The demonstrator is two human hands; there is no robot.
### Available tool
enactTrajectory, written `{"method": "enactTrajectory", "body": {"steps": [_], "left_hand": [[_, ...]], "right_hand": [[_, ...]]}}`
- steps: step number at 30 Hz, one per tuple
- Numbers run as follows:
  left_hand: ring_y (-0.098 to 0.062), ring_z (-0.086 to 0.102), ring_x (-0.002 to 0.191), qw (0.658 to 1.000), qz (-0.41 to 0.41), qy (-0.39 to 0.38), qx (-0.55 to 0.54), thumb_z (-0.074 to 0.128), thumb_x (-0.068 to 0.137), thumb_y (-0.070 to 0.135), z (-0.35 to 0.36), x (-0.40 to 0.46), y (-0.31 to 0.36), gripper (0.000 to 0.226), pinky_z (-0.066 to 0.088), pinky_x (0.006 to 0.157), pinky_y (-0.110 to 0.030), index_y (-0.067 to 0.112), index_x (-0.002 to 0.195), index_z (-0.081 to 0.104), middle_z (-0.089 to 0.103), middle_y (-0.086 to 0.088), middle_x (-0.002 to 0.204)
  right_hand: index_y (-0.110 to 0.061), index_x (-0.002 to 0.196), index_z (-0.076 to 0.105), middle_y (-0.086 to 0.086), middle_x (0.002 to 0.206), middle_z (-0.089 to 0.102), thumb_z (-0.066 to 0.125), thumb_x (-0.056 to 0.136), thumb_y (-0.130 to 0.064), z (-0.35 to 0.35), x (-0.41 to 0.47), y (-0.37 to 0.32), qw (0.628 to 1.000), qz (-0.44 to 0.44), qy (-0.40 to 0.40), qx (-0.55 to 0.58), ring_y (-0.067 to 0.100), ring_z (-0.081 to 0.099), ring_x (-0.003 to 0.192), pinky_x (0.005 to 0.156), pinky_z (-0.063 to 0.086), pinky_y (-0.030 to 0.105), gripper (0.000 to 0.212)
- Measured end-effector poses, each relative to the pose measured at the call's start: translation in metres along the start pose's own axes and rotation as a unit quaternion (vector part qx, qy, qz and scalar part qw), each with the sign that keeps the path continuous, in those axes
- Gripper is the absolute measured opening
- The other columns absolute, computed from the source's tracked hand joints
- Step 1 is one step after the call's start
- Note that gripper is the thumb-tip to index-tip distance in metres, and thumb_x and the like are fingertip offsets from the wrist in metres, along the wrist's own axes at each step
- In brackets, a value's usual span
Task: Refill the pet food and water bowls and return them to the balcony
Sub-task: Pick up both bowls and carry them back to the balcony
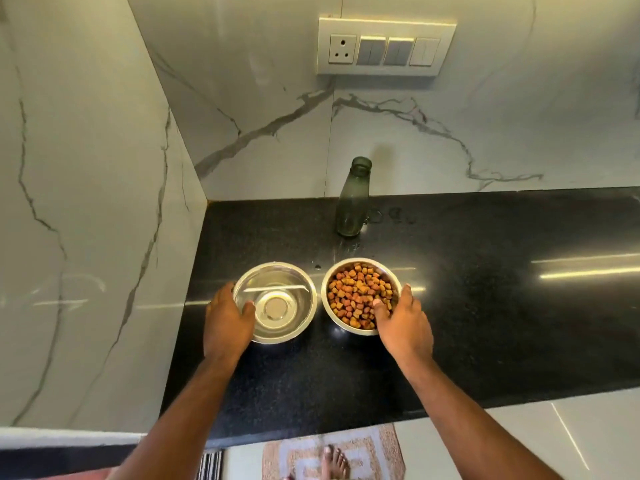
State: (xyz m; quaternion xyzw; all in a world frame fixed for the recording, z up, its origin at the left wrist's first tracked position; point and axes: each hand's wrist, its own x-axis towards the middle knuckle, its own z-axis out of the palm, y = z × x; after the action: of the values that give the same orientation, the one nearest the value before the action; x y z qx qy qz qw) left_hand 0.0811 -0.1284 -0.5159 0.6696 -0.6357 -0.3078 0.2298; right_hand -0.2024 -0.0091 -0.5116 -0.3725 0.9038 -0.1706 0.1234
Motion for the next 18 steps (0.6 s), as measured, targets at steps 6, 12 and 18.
{"method": "enactTrajectory", "body": {"steps": [6, 12, 18], "left_hand": [[-0.028, 0.068, 0.106, 0.995, -0.052, -0.058, -0.063, 0.057, 0.101, 0.023, -0.003, -0.003, -0.011, 0.04, 0.061, 0.087, -0.049, 0.023, 0.14, 0.049, 0.065, -0.006, 0.122], [-0.013, 0.065, 0.091, 0.964, -0.127, -0.099, -0.213, 0.05, 0.104, 0.013, -0.001, -0.004, -0.011, 0.034, 0.062, 0.055, -0.037, 0.038, 0.128, 0.047, 0.059, 0.011, 0.106], [-0.022, 0.07, 0.095, 0.95, -0.151, -0.086, -0.261, 0.051, 0.103, 0.008, 0.002, -0.01, -0.008, 0.035, 0.064, 0.058, -0.042, 0.033, 0.126, 0.052, 0.063, 0.006, 0.111]], "right_hand": [[-0.022, 0.157, 0.03, 0.012, 0.133, 0.062, 0.048, 0.104, -0.018, 0.007, 0.009, 0.002, 0.978, 0.08, -0.062, 0.183, 0.023, 0.072, 0.083, 0.071, 0.066, 0.046, 0.056], [-0.034, 0.133, 0.046, 0.006, 0.131, 0.057, 0.049, 0.099, 0.002, 0.007, 0.017, 0.005, 0.914, 0.119, -0.117, 0.37, 0.028, 0.065, 0.109, 0.058, 0.065, 0.043, 0.05], [-0.041, 0.123, 0.044, 0.0, 0.126, 0.055, 0.051, 0.099, 0.003, 0.008, 0.019, 0.005, 0.901, 0.121, -0.127, 0.397, 0.024, 0.063, 0.106, 0.054, 0.063, 0.041, 0.051]]}}
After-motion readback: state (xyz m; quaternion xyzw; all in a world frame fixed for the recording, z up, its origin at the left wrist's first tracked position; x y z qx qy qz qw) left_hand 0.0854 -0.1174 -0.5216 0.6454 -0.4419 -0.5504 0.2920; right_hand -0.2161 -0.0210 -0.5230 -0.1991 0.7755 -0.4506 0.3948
